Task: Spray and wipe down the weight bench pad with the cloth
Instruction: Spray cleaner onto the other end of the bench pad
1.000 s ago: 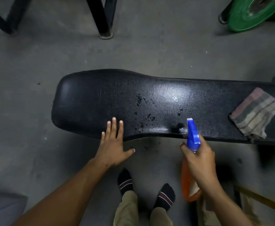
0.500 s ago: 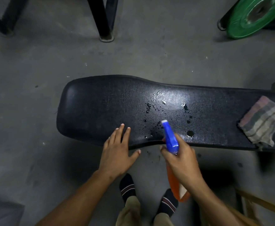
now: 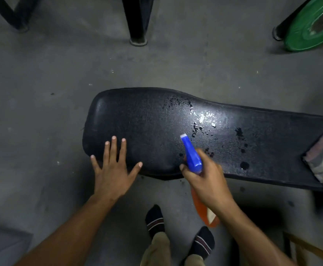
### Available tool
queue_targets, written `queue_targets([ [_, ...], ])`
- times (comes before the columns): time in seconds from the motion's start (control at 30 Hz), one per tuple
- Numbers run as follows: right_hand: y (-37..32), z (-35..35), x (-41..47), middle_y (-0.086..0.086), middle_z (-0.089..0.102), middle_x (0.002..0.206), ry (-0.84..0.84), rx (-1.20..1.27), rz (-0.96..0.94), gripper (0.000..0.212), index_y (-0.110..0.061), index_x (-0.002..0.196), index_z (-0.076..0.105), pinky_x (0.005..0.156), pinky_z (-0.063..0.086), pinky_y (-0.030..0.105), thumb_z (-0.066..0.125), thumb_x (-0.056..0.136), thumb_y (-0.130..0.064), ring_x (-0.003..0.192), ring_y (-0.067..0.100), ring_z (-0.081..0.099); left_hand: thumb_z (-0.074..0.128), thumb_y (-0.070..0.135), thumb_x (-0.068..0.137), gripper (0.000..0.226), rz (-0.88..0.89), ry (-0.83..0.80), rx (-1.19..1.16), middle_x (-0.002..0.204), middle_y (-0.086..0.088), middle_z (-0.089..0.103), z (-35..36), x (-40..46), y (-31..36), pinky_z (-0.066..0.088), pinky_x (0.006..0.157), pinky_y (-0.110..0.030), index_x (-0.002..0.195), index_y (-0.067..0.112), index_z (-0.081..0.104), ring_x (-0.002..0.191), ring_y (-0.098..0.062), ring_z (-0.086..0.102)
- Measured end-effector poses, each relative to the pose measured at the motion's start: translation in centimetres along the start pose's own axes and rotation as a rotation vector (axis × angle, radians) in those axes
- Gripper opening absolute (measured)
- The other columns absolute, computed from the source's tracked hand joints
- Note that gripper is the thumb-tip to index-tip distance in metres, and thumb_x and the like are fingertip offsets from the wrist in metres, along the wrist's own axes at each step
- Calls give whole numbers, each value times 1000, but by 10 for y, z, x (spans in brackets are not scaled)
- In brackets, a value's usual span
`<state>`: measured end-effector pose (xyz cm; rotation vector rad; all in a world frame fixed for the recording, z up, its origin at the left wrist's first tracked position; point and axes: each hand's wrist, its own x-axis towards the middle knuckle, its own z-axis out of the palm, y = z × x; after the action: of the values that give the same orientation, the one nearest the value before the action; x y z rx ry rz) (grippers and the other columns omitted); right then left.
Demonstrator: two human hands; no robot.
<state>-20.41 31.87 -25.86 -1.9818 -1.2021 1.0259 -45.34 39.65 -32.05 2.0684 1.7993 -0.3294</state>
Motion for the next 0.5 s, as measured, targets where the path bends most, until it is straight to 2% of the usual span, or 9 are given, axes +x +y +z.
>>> queue_targets([
  [0.07,-5,9,1,0,63,70,-12,-3,-3,22,-18,85,57,71,46,40,78,87,-23,69,23,59,17,78,93,90,10,-34,-5,162,2,-37,1,0,-3,-6,119,-66,155,31,-26,150,-20,-32],
  [0.17,-7,18,-5,0,64,72,-36,0,16,21,-20,88,58,71,48,41,78,87,-24,69,22,59,17,78,92,90,-6,-76,-29,158,3,-43,2,2,-2,-4,120,-66,153,31,-31,147,-20,-37],
  [0.3,-1,19,-22,1,61,69,-53,-1,77,21,-21,85,58,68,48,43,79,86,-19,64,20,54,16,79,91,91,4,-93,-34,157,4,-45,3,4,-3,-4,120,-65,153,32,-32,146,-19,-39],
  [0.43,11,10,-41,-5,67,75,2,0,162,29,-36,88,64,64,46,25,80,85,-12,65,17,59,16,79,91,91,7,-106,-40,156,4,-46,4,5,-4,-5,120,-65,152,32,-33,145,-20,-40],
  [0.5,18,4,-49,-7,68,75,33,14,180,30,-36,89,66,63,46,23,79,86,-9,63,17,59,16,79,92,91,11,-102,-39,157,3,-46,4,5,-4,-5,120,-66,152,31,-32,146,-21,-40],
])
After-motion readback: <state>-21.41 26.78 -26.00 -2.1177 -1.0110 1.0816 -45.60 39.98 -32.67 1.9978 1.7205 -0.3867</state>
